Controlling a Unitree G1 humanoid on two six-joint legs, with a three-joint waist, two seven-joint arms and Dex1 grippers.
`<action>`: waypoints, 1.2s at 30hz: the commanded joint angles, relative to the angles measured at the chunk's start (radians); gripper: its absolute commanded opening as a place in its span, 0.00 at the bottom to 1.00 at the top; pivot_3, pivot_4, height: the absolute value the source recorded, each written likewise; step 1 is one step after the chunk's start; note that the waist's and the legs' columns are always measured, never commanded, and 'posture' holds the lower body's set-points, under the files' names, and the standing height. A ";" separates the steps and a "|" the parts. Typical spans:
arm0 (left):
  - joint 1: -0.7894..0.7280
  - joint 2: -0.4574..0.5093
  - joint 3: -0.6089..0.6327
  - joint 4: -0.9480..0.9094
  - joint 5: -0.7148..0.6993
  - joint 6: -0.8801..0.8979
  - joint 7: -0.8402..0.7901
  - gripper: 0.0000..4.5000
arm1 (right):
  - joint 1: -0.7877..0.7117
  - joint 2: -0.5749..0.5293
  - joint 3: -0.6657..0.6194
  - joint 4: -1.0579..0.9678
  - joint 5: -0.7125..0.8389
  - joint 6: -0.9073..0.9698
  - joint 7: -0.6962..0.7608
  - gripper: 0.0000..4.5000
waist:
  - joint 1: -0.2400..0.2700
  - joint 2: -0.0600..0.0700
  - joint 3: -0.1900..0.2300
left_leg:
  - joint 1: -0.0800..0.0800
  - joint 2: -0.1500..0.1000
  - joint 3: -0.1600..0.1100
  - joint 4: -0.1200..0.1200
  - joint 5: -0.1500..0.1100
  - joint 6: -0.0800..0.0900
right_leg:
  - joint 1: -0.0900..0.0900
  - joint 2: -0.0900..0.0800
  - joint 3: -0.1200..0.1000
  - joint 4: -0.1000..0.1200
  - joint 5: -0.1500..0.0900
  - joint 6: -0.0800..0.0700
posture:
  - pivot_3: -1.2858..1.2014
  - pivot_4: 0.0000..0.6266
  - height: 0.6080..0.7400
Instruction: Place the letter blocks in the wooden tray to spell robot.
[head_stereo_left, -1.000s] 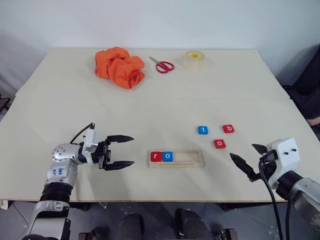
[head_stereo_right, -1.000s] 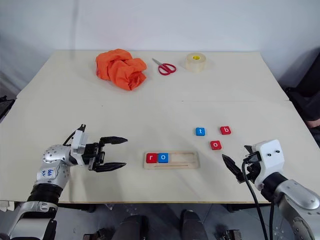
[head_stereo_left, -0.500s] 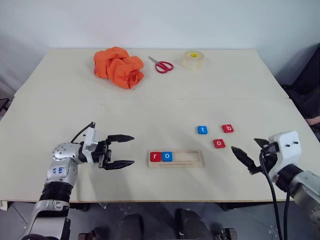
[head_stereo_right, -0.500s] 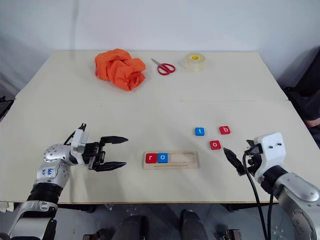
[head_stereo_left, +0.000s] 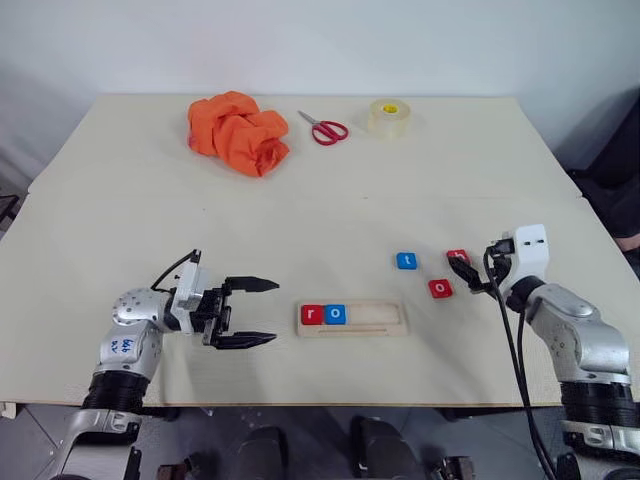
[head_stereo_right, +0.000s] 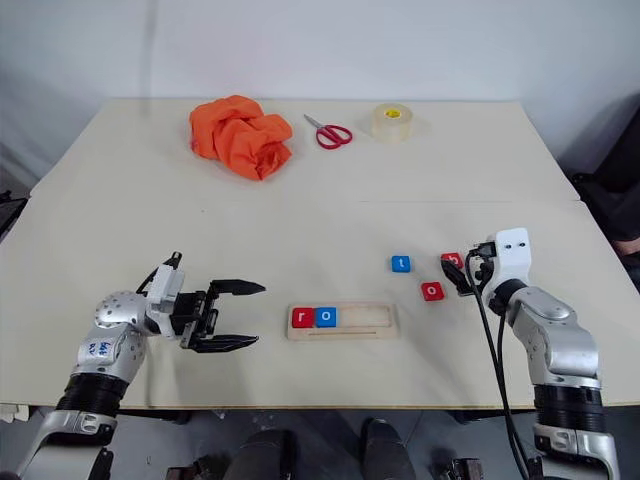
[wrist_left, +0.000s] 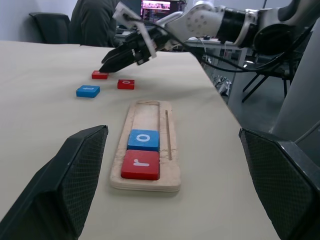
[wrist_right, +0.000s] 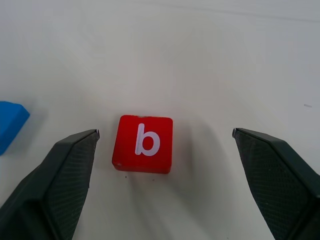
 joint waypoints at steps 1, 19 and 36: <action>0.032 0.015 0.030 -0.054 -0.027 -0.002 -0.047 0.99 | -0.023 0.015 0.006 0.031 -0.015 -0.036 0.019 1.00 | -0.002 0.000 0.000 | 0.000 0.000 0.000 0.000 0.000 0.000 | 0.000 0.000 0.000 0.000 0.000 0.000 | 0.52 0.24 1.00; 0.026 0.034 0.065 0.047 -0.013 -0.051 -0.080 1.00 | 0.071 0.067 -0.038 -0.266 -0.003 0.045 -0.080 0.32 | -0.015 0.000 0.000 | 0.000 0.001 0.000 0.000 0.000 0.000 | -0.001 0.000 0.000 0.002 0.000 -0.001 | 0.52 0.24 1.00; 0.021 0.128 -0.007 0.234 -0.016 -0.235 -0.113 1.00 | 0.592 0.288 -0.098 -0.951 0.112 0.326 -0.312 0.32 | -0.019 -0.001 -0.001 | 0.001 0.003 0.000 0.000 -0.002 -0.003 | 0.001 0.000 -0.001 -0.001 -0.008 -0.012 | 0.52 0.24 1.00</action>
